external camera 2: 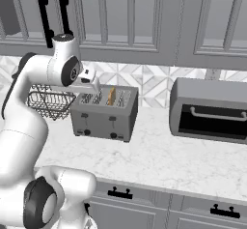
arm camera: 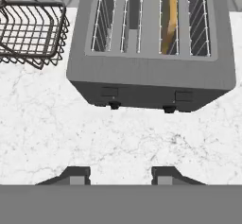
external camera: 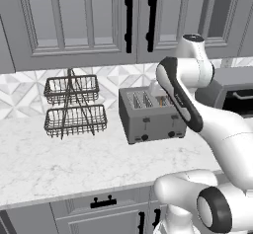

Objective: Start the toaster. Once the lever pops up, take the bread to the plate on the dining counter.

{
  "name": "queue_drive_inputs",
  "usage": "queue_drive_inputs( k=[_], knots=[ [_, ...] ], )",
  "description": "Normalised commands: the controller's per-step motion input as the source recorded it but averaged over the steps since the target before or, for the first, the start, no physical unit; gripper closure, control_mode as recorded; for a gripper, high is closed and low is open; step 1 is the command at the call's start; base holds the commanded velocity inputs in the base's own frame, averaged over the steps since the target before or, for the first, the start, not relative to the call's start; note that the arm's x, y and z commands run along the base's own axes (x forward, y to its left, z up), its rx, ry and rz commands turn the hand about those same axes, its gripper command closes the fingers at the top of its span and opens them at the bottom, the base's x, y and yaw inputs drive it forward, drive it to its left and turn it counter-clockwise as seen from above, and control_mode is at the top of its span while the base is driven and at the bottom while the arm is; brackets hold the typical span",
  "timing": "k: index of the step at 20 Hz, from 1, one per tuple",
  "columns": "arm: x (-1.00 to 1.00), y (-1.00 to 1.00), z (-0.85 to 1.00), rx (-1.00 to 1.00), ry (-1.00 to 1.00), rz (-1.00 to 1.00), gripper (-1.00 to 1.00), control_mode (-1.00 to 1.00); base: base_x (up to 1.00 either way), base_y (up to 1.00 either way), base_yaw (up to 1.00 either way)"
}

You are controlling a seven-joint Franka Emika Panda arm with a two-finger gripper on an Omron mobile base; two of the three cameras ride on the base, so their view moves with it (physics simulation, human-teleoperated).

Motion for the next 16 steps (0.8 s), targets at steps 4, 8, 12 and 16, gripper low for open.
queue_drive_inputs(
  k=[4,8,12,16],
  knots=[
    [-0.52,-0.38,-0.10,0.09,-0.12,-0.04,-1.00,-1.00,0.00,0.00,0.00],
    [-0.78,-0.88,-0.43,0.33,-0.18,-0.20,-1.00,-1.00,0.00,0.00,0.00],
    [-0.01,-0.65,-0.58,0.45,-0.02,-0.34,-1.00,-1.00,0.00,0.00,0.00],
    [0.30,-0.40,-0.50,0.35,0.05,-0.25,-1.00,-1.00,0.00,0.00,0.00]
  ],
)
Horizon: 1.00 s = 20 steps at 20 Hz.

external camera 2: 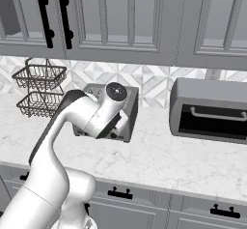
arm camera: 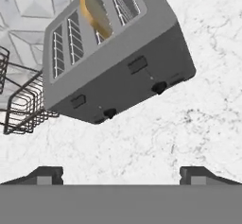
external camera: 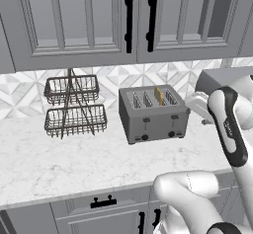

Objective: Start the toaster. Once the lever pops up, take the bread to the plate on the dining counter.

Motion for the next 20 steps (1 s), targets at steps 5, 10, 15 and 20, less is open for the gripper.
queue_drive_inputs(
  k=[5,10,15,20],
  knots=[
    [0.41,-0.35,-0.32,0.25,0.13,-0.14,-1.00,-1.00,0.00,0.00,0.00],
    [0.51,-0.25,-0.51,0.16,0.13,-0.12,-1.00,-1.00,0.00,0.00,0.00],
    [0.52,0.00,-0.48,0.03,0.08,-0.13,-1.00,-1.00,0.00,0.00,0.00],
    [0.30,0.00,-0.13,0.04,0.00,-0.10,-1.00,-1.00,0.00,0.00,0.00]
  ],
)
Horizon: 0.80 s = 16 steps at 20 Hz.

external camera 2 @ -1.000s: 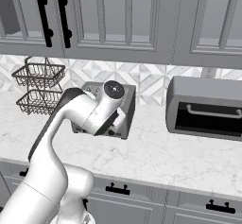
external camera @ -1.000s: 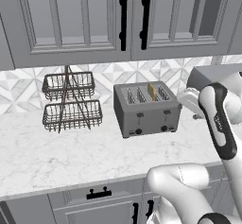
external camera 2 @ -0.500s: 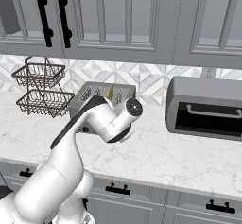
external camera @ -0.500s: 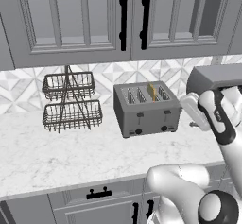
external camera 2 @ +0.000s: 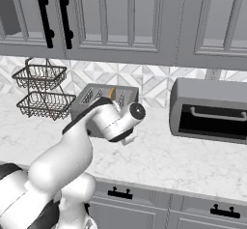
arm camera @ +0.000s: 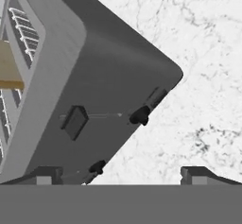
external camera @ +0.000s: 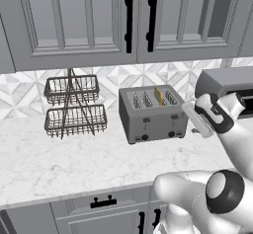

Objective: Start the toaster. Once the lever pops up, take the bread to the plate on the dining counter.

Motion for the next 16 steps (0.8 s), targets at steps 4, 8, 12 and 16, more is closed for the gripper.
queue_drive_inputs(
  k=[4,8,12,16],
  knots=[
    [0.36,0.13,-0.11,0.00,0.00,-0.10,-1.00,-1.00,0.00,0.00,0.00],
    [0.39,0.14,-0.27,0.00,0.00,-0.10,-1.00,-1.00,0.00,0.00,0.00],
    [0.32,0.02,-0.29,0.00,0.00,-0.09,-1.00,-1.00,0.00,0.00,0.00],
    [0.34,0.00,-0.21,0.00,0.00,-0.08,-1.00,-1.00,0.00,0.00,0.00]
  ],
)
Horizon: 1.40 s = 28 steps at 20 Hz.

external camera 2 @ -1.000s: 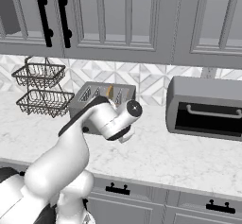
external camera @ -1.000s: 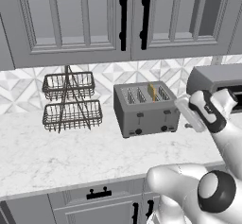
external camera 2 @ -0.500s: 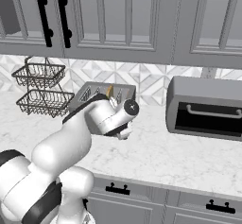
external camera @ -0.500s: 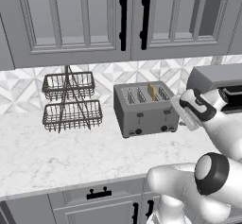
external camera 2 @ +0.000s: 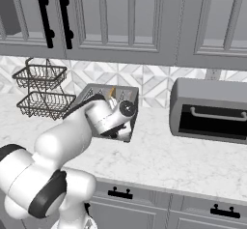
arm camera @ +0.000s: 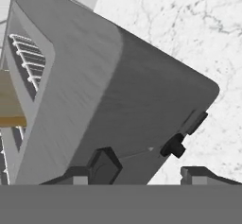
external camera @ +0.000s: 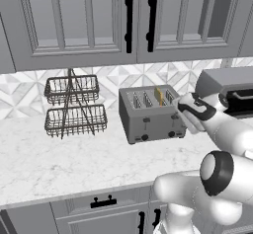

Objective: Start the toaster. Once the lever pops up, take the bread to the plate on the dining counter.

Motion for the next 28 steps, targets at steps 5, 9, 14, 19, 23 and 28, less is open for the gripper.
queue_drive_inputs(
  k=[5,9,14,19,23,28],
  knots=[
    [0.11,0.00,-0.35,0.00,0.00,-0.05,-1.00,-1.00,0.00,0.00,0.00],
    [-0.14,0.00,-0.83,-0.05,0.00,-0.02,-1.00,-1.00,0.00,0.00,0.00],
    [-0.01,0.01,-1.00,-0.14,0.03,-0.02,-1.00,-1.00,0.00,0.00,0.00],
    [0.00,0.10,-1.00,-0.24,0.09,-0.02,-1.00,-1.00,0.00,0.00,0.00],
    [-0.27,0.04,-1.00,-0.26,0.08,-0.01,-1.00,-1.00,0.00,0.00,0.00],
    [-0.36,0.03,-1.00,-0.27,0.12,0.00,-1.00,-1.00,0.00,0.00,0.00]
  ],
)
